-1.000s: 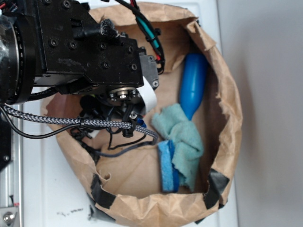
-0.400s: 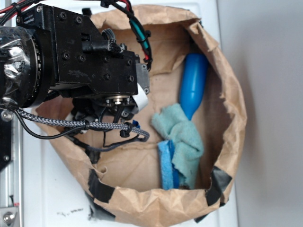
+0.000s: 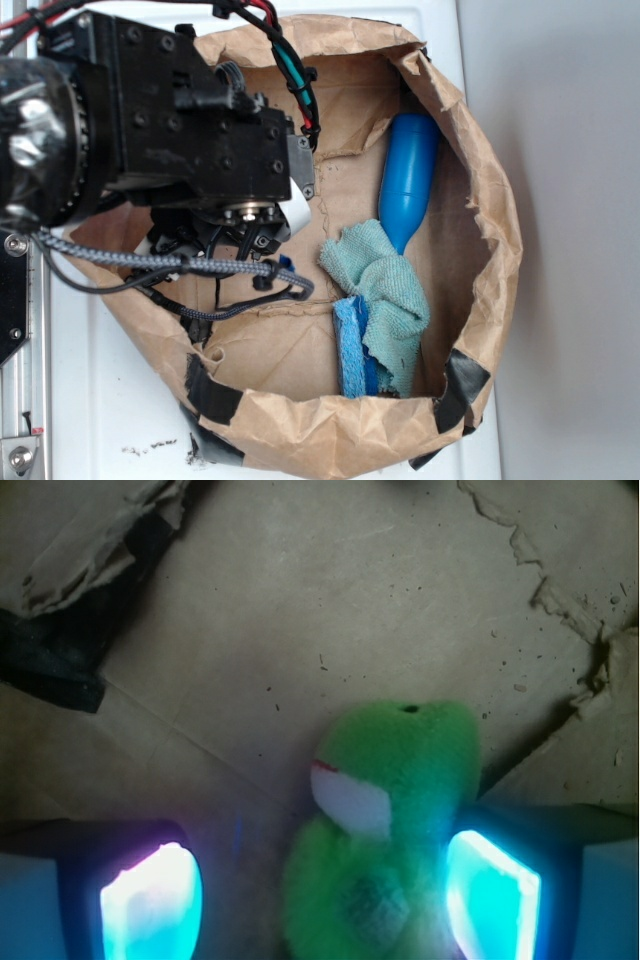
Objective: Grab the green animal.
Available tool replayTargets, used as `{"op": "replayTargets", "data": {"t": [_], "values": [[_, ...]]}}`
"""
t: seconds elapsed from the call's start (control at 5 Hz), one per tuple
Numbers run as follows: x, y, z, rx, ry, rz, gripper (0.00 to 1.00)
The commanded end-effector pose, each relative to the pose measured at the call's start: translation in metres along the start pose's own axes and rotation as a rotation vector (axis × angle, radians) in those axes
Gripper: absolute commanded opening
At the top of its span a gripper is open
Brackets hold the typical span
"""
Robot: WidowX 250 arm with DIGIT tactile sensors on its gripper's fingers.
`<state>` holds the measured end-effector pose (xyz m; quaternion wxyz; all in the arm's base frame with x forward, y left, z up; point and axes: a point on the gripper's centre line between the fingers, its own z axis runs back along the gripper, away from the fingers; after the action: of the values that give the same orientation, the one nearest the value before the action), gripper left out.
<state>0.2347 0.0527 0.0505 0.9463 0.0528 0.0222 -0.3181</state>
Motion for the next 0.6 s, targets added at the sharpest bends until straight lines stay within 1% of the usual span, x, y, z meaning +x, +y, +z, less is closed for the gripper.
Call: {"op": "replayTargets", "data": {"t": [0.0,0.2,0.4], "values": [[0.006,0.003,0.014,0.038,-0.029,-0.005,1.00],[0.014,0.013,-0.013,0.110,0.006,0.015,1.00],[0.016,0.010,-0.007,0.112,-0.025,0.001,0.33]]}}
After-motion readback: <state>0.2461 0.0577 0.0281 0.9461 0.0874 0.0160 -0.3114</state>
